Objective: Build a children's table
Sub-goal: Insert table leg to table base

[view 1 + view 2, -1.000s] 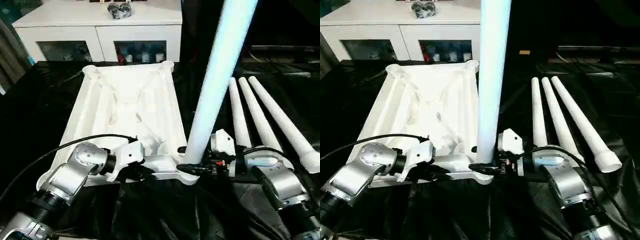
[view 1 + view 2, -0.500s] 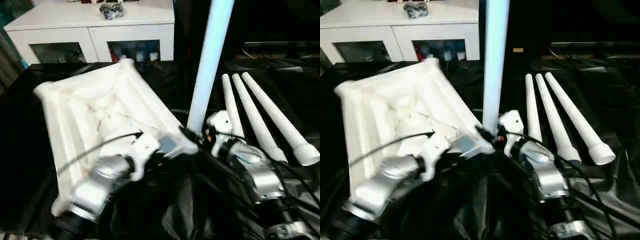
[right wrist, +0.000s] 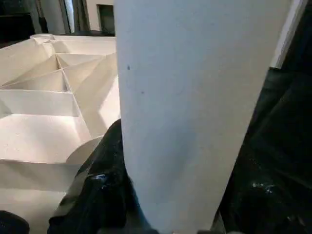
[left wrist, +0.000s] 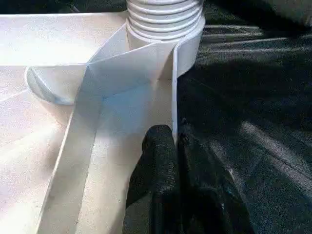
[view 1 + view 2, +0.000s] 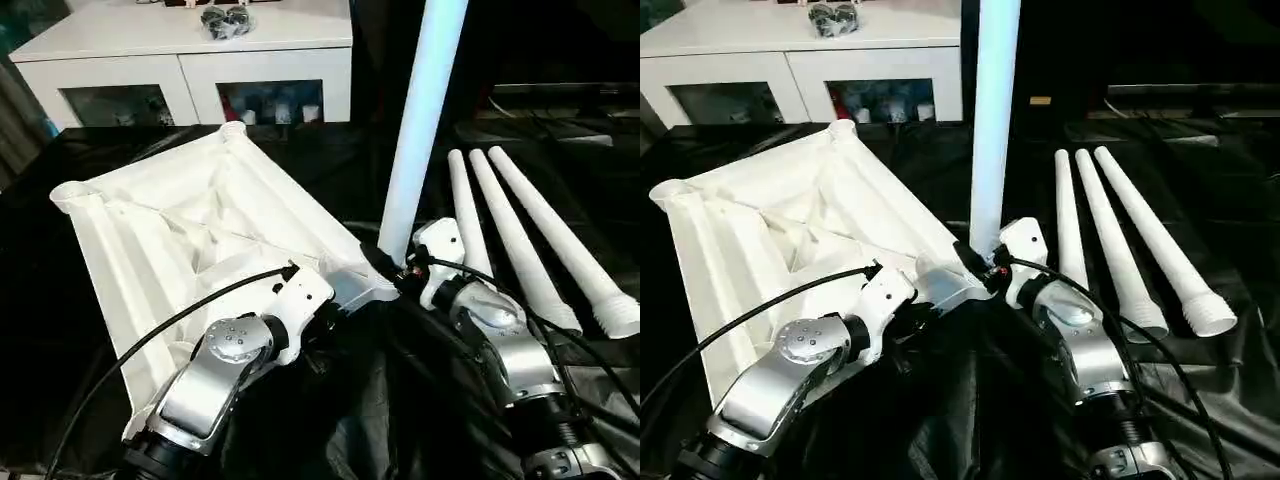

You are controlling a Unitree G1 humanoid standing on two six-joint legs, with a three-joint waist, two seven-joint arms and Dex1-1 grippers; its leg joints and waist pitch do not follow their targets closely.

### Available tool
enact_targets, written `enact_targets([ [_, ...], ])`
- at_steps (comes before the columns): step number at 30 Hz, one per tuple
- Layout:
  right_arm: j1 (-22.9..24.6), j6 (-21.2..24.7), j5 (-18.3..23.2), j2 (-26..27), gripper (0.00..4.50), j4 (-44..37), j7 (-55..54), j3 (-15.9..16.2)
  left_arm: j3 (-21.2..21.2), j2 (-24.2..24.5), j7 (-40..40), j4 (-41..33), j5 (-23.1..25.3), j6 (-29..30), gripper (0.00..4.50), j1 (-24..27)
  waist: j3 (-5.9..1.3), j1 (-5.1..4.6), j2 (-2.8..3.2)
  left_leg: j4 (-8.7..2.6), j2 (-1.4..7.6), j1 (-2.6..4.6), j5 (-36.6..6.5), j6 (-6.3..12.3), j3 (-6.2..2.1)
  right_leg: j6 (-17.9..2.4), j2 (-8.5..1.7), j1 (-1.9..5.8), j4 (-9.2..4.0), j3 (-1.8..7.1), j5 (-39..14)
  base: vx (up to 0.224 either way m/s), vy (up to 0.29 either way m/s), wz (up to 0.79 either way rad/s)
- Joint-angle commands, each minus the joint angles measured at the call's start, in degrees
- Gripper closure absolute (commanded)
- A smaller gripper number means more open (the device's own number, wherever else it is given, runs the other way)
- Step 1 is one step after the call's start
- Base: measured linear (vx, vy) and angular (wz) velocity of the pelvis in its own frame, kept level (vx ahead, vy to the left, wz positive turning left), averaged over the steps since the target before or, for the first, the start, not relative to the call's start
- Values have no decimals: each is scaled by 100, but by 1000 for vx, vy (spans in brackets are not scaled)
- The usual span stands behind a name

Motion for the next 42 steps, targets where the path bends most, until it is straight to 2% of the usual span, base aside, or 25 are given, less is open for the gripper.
enact_targets([
  [1, 317, 682, -251, 118, 222, 626, 60, 462, -71, -43, 9, -352, -58, -113, 450, -242, -187, 38, -37, -462, 461, -62, -1037, 400, -194, -1527, -408, 191, -425, 208, -445, 0, 0, 0],
  [3, 301, 736, -137, 153, 222, 601, 117, 391, -73, -16, -27, -342, -69, -120, 450, -249, -191, 35, -37, -461, 461, -59, -1034, 396, -198, -1522, -409, 197, -425, 210, -511, 0, 0, 0],
  [5, 276, 781, -55, 176, 183, 569, 148, 326, -57, -5, -79, -339, -66, -124, 450, -255, -195, 31, -38, -455, 465, -59, -962, 411, -195, -1537, -409, 196, -418, 212, -392, 0, 0, 0],
  [6, 263, 781, -39, 175, 181, 557, 166, 311, -50, 2, -102, -333, -73, -129, 450, -260, -199, 33, -33, -451, 462, -55, -934, 416, -195, -1549, -405, 197, -413, 209, -362, 0, 0, 0],
  [10, 214, 731, 34, 125, 158, 486, 343, 263, -34, 67, -217, -275, -145, -206, 450, -299, -238, 54, -42, -400, 455, -55, -581, 538, -182, -1640, -408, 213, -359, 202, 158, 0, 0, 0],
  [13, 201, 747, 133, 22, 125, 358, 591, 250, -29, 140, -325, -189, -199, -305, 450, -351, -251, 73, -35, -366, 453, -56, -354, 684, -178, -1715, -408, 221, -327, 186, 496, 0, 0, 0],
  [15, 215, 781, 225, -118, 101, 193, 823, 265, 11, 197, -480, -90, -276, -428, 450, -401, -293, 119, -44, -300, 450, -44, -44, 817, -164, -1774, -420, 225, -285, 184, 867, 0, 0, 0],
  [17, 246, 797, 215, -286, 86, 28, 993, 312, 29, 272, -641, 22, -310, -598, 450, -452, -319, 155, -60, -251, 451, -66, 297, 977, -163, -1790, -401, 216, -223, 154, 1277, 0, 0, 0],
  [19, 259, 803, 192, -363, 79, -31, 1064, 334, 34, 306, -721, 77, -325, -654, 450, -478, -322, 198, -46, -208, 454, -86, 446, 1086, -155, -1794, -403, 183, -188, 136, 1374, 0, 0, 0],
  [20, 316, 842, 215, -531, 57, -177, 1282, 370, 21, 396, -877, 200, -324, -796, 450, -531, -297, 220, -59, -225, 468, -84, 251, 1068, -144, -1795, -415, 173, -217, 126, 1093, 0, 0, 0],
  [21, 317, 843, 215, -536, 57, -181, 1289, 372, 21, 398, -881, 204, -323, -800, 450, -533, -290, 236, -43, -240, 482, -71, 11, 998, -135, -1795, -425, 166, -241, 123, 747, 0, 0, 0],
  [22, 431, 837, 244, -774, 57, -399, 1639, 444, -10, 544, -1116, 337, -350, -991, 450, -579, -280, 240, -53, -254, 488, -71, -89, 952, -135, -1776, -419, 173, -258, 118, 601, 0, 0, 0],
  [24, 474, 839, 253, -857, 57, -482, 1772, 468, -24, 605, -1207, 385, -361, -1061, 450, -596, -275, 270, -35, -266, 505, -54, -254, 842, -129, -1709, -420, 166, -272, 120, 365, 0, 0, 0],
  [27, 579, 782, 256, -1097, 57, -698, 2145, 576, -74, 779, -1543, 524, -401, -1271, 450, -645, -290, 304, -30, -263, 500, -67, -186, 744, -136, -1687, -412, 175, -235, 111, 520, 0, 0, 0],
  [32, 595, 642, 211, -1326, 57, -814, 2431, 661, -172, 997, -2041, 693, -464, -1550, 450, -694, -317, 338, -23, -228, 495, -74, 51, 806, -141, -1718, -421, 184, -183, 106, 918, 0, 0, 0],
  [34, 560, 585, 217, -1421, 57, -853, 2577, 652, -242, 1129, -2329, 804, -467, -1736, 450, -709, -315, 346, -23, -228, 492, -70, 14, 824, -140, -1723, -415, 181, -189, 98, 853, 0, 0, 0],
  [42, 458, 451, 161, -1520, 57, -794, 2696, 642, -274, 1263, -2650, 1006, -447, -1989, 450, -744, -324, 359, -33, -216, 503, -71, -1, 795, -136, -1777, -425, 184, -163, 101, 833, 0, 0, 0],
])
